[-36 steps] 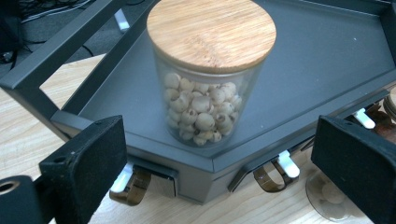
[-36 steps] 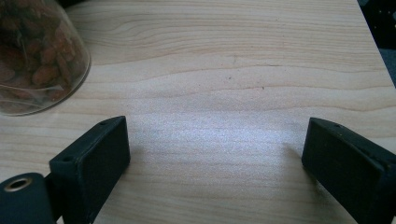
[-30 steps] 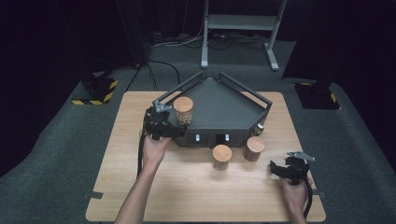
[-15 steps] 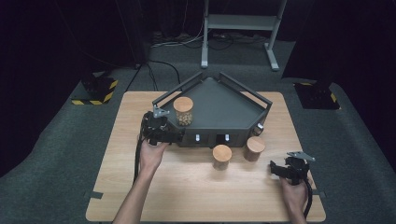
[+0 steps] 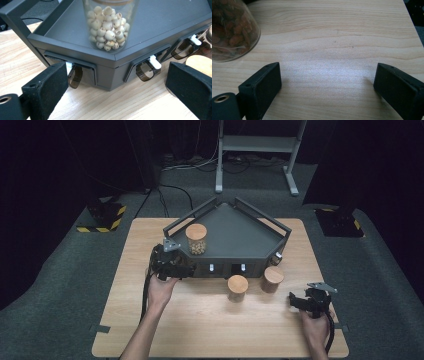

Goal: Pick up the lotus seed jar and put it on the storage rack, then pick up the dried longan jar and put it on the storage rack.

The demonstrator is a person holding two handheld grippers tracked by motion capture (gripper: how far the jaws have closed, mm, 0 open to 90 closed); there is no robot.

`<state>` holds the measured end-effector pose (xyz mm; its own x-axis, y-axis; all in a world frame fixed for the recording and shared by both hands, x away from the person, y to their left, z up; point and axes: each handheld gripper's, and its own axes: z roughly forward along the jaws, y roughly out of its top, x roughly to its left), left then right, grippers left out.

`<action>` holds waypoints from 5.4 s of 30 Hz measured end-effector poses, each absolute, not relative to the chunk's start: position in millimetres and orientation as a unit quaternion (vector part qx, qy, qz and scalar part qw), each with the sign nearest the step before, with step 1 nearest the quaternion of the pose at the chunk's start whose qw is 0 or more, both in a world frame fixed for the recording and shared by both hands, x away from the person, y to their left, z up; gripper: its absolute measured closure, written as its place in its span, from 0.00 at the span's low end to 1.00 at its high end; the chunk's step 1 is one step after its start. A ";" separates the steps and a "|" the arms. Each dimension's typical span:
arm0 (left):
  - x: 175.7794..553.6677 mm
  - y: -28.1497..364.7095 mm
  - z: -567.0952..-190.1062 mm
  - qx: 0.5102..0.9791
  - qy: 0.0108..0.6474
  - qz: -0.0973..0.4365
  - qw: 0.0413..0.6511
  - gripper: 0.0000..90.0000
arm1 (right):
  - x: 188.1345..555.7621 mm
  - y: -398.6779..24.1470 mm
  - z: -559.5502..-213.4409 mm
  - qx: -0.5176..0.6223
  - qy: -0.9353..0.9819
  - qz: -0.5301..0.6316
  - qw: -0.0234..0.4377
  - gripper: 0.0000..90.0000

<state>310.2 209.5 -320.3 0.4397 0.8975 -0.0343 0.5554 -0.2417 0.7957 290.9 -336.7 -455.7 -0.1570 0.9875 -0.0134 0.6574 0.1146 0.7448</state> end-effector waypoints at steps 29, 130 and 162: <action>299.7 212.7 -340.4 0.757 0.483 0.218 0.382 0.05 | 290.9 -336.8 -455.8 0.590 0.697 0.306 0.270 0.08; 295.9 196.2 -451.9 0.746 0.542 0.206 0.328 0.02 | 290.9 -336.8 -455.8 0.589 0.697 0.306 0.271 0.08; 287.6 187.5 -458.4 0.747 0.533 0.233 0.323 0.03 | 292.8 -334.5 -454.9 0.593 0.696 0.303 0.268 0.04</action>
